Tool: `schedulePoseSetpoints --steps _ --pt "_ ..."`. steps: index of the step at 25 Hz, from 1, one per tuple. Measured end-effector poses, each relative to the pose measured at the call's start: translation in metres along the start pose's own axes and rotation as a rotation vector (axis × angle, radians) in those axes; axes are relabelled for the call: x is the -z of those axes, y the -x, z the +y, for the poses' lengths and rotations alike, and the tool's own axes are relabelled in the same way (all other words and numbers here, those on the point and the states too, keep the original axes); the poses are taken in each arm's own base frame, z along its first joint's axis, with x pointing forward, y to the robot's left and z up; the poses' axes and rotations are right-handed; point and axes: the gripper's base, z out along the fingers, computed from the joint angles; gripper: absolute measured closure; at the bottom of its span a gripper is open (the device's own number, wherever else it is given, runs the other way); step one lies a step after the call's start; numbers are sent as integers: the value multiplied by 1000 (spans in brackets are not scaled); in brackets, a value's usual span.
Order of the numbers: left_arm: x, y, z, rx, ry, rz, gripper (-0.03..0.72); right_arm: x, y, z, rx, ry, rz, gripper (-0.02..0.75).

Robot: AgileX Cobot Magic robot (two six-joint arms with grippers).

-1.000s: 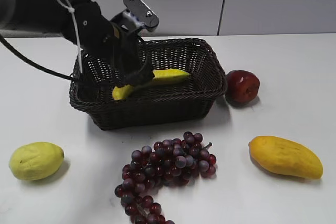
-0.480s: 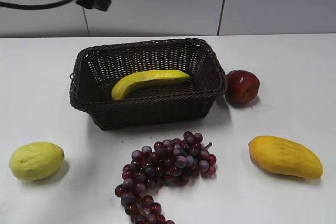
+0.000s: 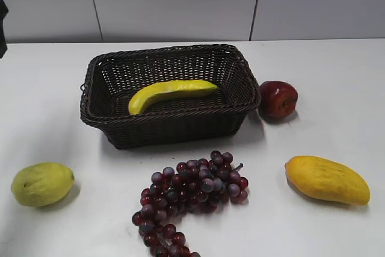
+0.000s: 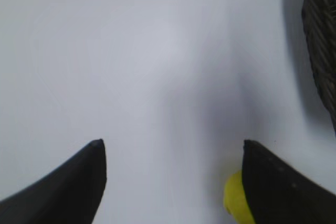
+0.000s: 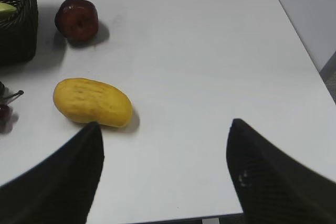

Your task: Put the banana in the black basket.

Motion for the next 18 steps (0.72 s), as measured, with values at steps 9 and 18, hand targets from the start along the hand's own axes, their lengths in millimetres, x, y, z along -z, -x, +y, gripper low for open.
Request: schedulePoseSetpoints --steps 9,18 --pt "33 -38 -1 10 6 -54 95 0 0 0 0 0 0 154" --pt "43 -132 -15 24 -25 -93 95 0 0 0 0 0 0 154"
